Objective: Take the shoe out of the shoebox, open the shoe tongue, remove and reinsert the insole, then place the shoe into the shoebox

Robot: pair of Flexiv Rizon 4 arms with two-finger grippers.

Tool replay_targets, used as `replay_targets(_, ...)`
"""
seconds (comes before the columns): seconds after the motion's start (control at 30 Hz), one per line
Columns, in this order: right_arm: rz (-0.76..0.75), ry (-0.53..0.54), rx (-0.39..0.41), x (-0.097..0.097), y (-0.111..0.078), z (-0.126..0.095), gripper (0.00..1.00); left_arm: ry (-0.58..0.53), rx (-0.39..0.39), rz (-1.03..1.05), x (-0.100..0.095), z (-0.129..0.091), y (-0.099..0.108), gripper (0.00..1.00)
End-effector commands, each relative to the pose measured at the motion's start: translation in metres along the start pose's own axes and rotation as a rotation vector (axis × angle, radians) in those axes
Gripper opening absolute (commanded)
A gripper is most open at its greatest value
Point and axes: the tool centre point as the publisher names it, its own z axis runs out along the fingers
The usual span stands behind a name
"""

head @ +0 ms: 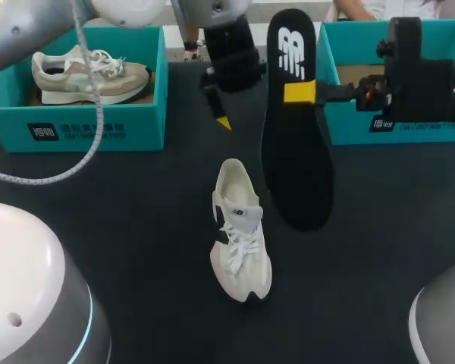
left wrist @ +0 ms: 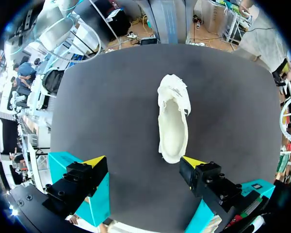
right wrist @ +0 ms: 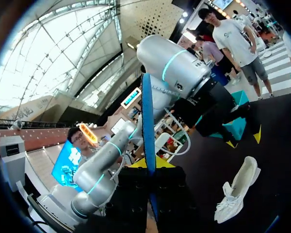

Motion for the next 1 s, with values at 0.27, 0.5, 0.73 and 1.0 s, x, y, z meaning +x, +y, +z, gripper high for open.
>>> replay_targets(0.27,0.155,0.018,0.039,-0.043,0.066,-0.025,0.0,-0.392,-0.071,0.003,0.039,-0.047,-0.012,1.0)
replay_targets(0.5,0.315,-0.046,-0.008,-0.082,0.094,-0.016,0.0,-0.527,-0.062,0.042,0.045,-0.068,-0.025,1.0)
replay_targets(0.73,0.381,-0.107,-0.075,-0.091,0.095,-0.017,0.0,-0.607,-0.032,0.058,0.051,-0.086,-0.037,1.0)
replay_targets(1.0,0.381,-0.107,-0.075,-0.091,0.095,-0.017,0.0,-0.607,-0.032,0.058,0.051,-0.086,-0.037,1.0)
